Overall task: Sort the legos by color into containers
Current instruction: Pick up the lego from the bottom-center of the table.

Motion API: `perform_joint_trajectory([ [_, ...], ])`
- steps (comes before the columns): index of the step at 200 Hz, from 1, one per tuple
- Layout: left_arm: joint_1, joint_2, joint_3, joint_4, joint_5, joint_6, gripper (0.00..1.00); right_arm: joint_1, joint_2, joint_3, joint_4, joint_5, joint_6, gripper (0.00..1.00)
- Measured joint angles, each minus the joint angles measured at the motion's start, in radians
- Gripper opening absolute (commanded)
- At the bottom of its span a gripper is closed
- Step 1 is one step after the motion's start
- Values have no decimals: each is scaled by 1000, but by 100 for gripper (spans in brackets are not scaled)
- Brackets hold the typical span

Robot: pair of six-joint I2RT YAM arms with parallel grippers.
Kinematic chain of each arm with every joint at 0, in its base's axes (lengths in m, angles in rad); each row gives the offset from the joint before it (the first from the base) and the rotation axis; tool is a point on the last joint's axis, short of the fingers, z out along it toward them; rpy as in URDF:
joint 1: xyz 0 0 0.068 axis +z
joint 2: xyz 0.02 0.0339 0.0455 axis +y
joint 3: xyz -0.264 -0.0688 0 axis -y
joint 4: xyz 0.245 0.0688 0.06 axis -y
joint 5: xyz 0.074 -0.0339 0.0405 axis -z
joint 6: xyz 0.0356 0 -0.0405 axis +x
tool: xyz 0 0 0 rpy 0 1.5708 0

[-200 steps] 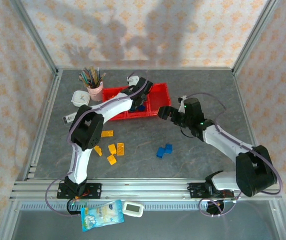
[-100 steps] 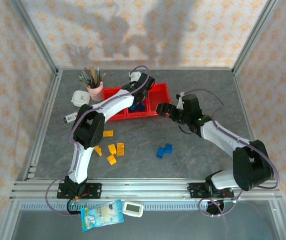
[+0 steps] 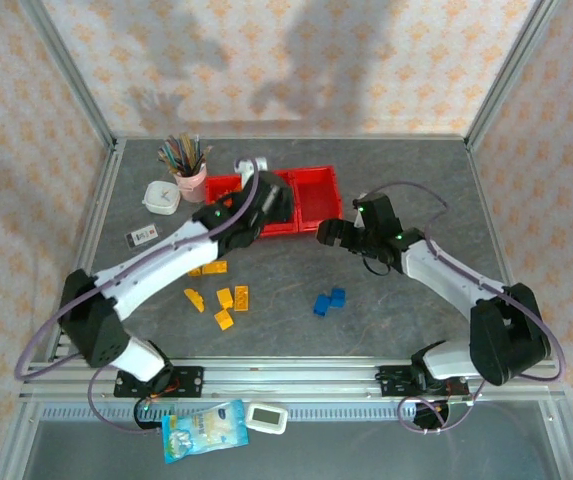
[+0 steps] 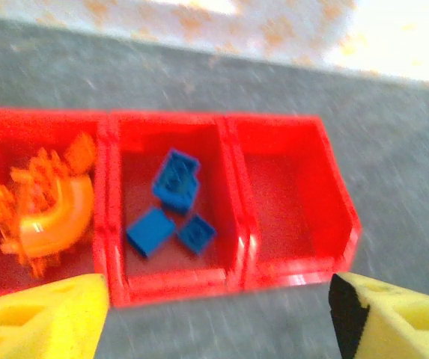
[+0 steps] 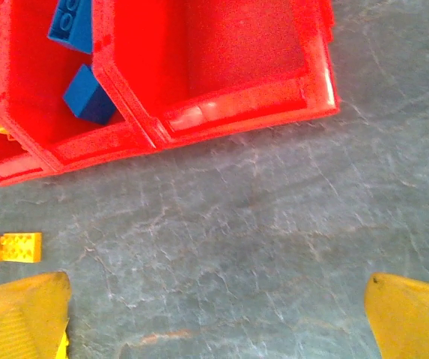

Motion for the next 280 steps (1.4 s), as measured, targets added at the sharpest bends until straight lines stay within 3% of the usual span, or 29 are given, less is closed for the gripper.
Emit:
perform_joint_trajectory([
  [49,-92,-169,-312,80,109,-34,99,79,-98,-52,-117,142,84,100],
  [88,-148,-267,-475,178,201,-35,99,183,-135,-128,-188,252,224,100],
  [142,-153,-292,-524,265,268,-31,99,314,-166,-204,-197,341,420,100],
  [178,-153,-292,-546,284,275,-32,99,379,-104,-204,-179,368,483,91],
  [280,-153,-296,-569,287,274,-40,99,385,40,-203,-99,402,475,52],
])
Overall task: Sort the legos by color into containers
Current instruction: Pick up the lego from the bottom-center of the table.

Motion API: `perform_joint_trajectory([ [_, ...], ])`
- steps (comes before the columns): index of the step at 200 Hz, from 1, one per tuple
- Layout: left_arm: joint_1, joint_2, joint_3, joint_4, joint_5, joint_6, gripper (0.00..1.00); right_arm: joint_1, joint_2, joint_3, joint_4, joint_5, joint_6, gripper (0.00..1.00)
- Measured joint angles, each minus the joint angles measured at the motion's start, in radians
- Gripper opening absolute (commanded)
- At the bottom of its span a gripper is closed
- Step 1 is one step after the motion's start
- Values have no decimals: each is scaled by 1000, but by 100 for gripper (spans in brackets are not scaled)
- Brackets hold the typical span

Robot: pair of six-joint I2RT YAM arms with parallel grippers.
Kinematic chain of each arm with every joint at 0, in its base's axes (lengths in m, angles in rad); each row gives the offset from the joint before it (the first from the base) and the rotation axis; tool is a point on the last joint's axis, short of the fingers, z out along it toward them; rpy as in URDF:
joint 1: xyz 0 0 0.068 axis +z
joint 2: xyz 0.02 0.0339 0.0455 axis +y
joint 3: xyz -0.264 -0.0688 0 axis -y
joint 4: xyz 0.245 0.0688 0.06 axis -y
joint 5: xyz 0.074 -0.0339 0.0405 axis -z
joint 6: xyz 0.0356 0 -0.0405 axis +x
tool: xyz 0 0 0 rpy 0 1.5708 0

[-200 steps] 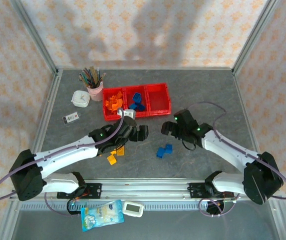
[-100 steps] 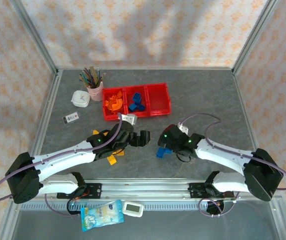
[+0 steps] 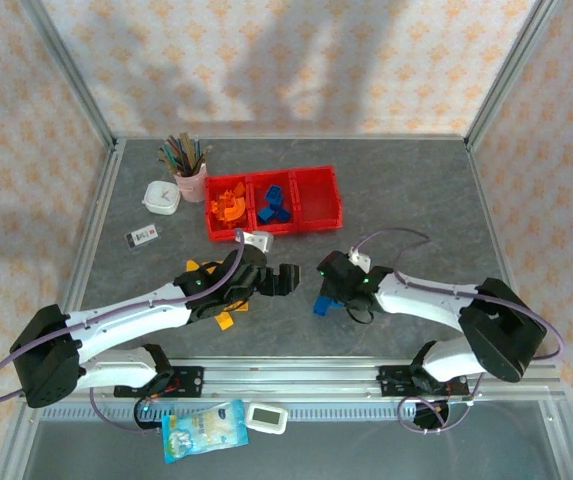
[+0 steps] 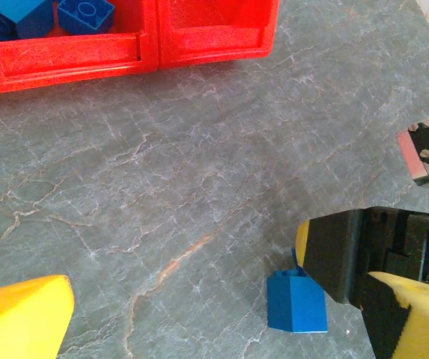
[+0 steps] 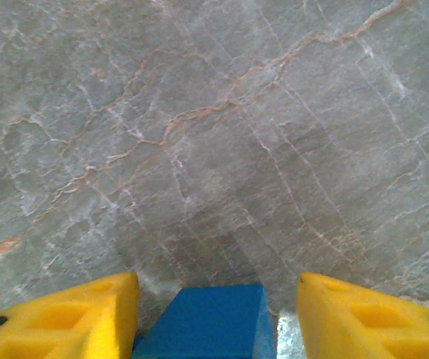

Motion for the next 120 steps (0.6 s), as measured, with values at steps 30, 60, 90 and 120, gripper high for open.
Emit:
perform_joint_trajectory([
  [30,0,0,0,0,-5,0,99,1,12,0,11,5,-16,43],
  [60,0,0,0,0,-14,0,99,2,14,3,10,25,-35,32],
  [90,0,0,0,0,-15,0,99,3,11,8,7,36,-51,27],
  [120,0,0,6,-2,-33,-3,99,3,3,80,-36,73,-92,27],
])
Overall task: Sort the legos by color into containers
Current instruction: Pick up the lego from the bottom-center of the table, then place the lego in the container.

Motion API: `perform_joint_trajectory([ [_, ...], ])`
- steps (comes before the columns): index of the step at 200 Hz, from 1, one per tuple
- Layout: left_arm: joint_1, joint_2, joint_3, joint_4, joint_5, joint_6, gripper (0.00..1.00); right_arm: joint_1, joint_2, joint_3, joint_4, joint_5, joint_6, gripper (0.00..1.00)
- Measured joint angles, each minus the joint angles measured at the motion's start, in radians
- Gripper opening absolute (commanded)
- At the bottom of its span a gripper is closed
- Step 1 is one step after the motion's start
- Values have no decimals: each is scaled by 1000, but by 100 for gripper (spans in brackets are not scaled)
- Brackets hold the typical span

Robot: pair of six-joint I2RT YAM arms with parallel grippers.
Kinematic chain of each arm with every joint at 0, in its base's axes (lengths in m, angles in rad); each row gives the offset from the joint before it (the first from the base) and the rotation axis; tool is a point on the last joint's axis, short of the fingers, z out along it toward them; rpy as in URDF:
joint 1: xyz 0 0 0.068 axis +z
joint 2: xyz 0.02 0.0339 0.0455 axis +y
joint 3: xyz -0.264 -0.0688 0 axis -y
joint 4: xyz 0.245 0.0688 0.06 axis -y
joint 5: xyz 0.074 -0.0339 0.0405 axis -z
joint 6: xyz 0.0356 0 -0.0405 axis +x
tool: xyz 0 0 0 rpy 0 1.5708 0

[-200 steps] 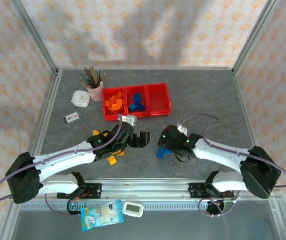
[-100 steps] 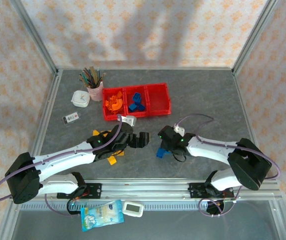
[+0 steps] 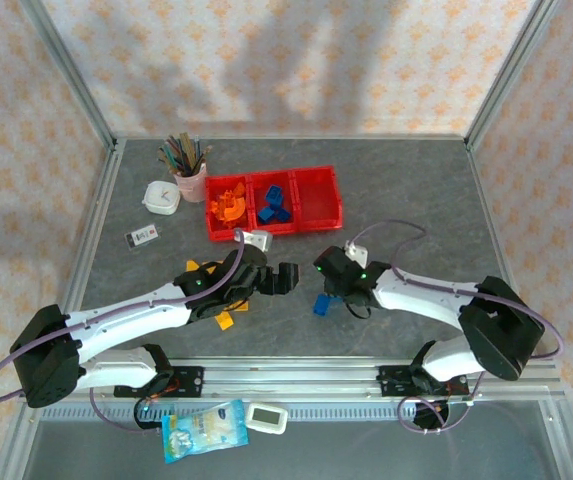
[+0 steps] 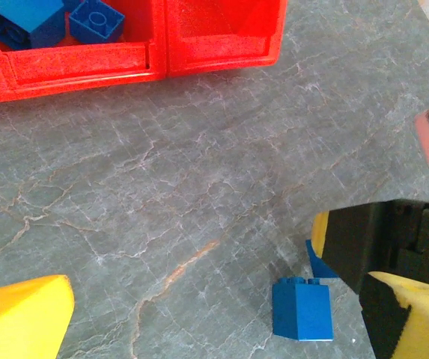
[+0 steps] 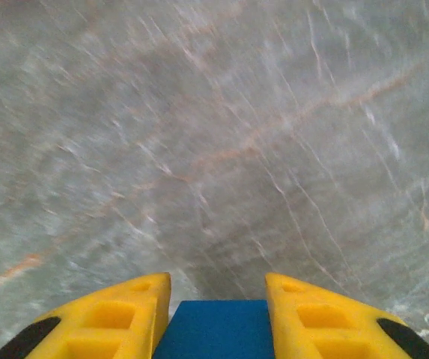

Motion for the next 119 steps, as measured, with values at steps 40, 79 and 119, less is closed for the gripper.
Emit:
perform_joint_trajectory([
  [40,7,-59,32,-31,-58,-1,99,-4,0,171,-20,61,-82,27],
  [79,95,-113,50,-74,-87,-8,99,-10,133,379,6,74,-178,28],
  [119,216,-149,50,-133,-96,-8,99,-13,341,596,87,37,-266,28],
])
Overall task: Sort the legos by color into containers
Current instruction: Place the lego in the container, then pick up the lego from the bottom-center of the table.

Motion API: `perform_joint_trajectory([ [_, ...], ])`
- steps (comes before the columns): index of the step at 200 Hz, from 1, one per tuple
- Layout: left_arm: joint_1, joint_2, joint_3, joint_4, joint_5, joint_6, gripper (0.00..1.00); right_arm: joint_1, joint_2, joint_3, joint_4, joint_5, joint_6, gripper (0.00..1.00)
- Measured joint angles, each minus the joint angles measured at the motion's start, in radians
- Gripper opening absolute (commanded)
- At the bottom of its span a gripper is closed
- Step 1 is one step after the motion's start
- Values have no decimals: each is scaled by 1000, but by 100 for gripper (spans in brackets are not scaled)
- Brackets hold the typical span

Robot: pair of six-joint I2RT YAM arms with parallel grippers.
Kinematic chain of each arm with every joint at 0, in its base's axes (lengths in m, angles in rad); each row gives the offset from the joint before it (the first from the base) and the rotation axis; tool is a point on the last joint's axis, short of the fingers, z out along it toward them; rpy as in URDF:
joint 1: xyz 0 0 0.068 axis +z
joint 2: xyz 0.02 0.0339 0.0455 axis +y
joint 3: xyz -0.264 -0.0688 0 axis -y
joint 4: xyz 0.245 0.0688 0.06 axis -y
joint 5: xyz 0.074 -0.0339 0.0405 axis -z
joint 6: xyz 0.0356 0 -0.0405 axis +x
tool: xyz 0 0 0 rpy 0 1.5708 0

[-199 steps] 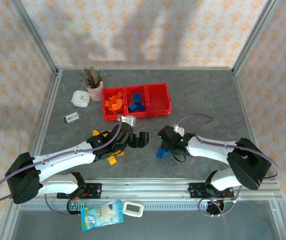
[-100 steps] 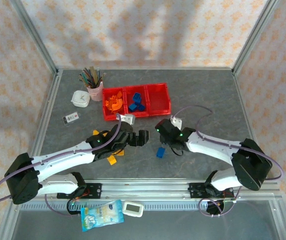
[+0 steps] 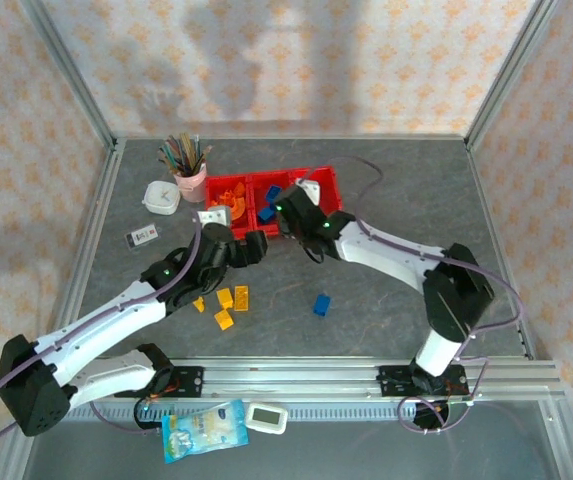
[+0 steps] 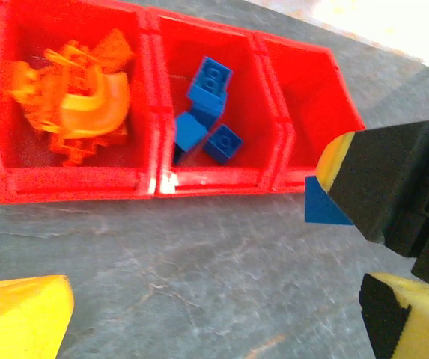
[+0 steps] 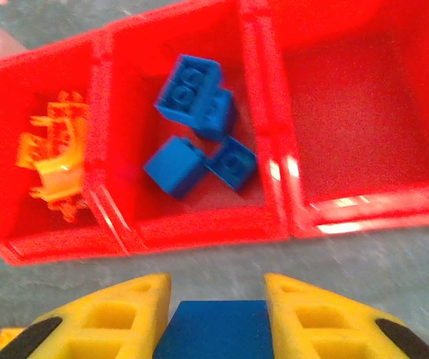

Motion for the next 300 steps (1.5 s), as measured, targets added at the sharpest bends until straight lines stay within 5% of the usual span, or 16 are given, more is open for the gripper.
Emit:
perform_joint_trajectory([
  [68,145,-19,0,-21,-17,-11,99,-59,338,386,53,-2,-130,29],
  [132,182,2,0,-18,-5,-19,99,-102,582,658,29,3,-228,33],
  [170,191,2,0,-13,13,-26,99,-102,634,740,14,-1,-249,57],
  [193,191,2,0,-13,21,-27,99,-102,635,754,0,-9,-266,61],
  [230,191,2,0,-14,42,-35,99,-102,586,716,-13,-29,-268,64],
  [300,190,-70,-10,-14,148,-35,99,-100,111,169,67,-92,-217,76],
])
